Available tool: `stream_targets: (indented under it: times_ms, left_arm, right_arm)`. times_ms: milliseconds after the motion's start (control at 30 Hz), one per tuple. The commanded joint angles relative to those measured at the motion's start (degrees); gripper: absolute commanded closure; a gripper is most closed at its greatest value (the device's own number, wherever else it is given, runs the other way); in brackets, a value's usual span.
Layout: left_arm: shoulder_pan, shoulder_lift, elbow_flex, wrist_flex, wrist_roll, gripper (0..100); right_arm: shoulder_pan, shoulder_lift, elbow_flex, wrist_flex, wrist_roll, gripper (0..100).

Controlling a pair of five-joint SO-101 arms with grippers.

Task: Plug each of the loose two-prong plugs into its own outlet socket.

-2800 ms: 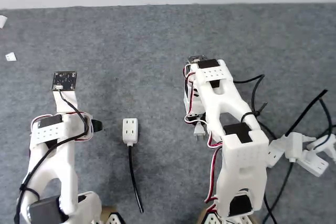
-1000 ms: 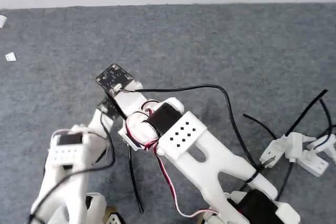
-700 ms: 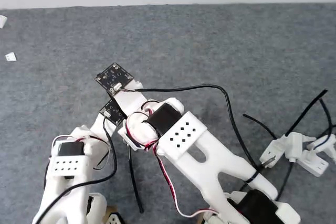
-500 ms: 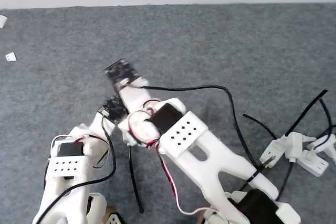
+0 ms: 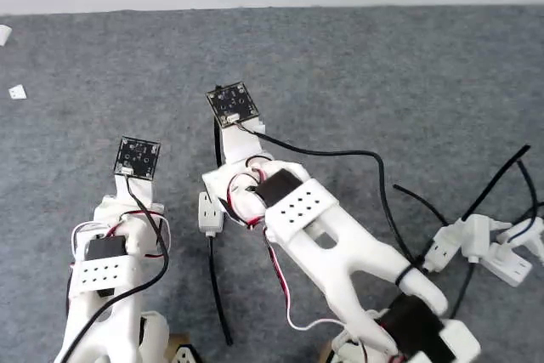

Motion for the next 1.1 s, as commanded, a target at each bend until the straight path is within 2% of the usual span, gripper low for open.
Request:
stream_targets:
  times_ms: [0, 733, 1067]
  left_arm:
    - [-0.4, -1.1, -0.7, -1.8, 0.7, 99]
    - [-0.4, -1.1, -0.6, -1.8, 0.6, 99]
    - [-0.4, -1.1, -0.6, -1.8, 0.6, 99]
  right_arm:
    - [0.6, 2.9, -3.7, -1.0, -0.7, 99.1]
    - [-0.7, 4.7, -10.8, 1.2, -0.4, 99.1]
    - [-1.4, 9.5, -11.4, -1.6, -0.4, 99.1]
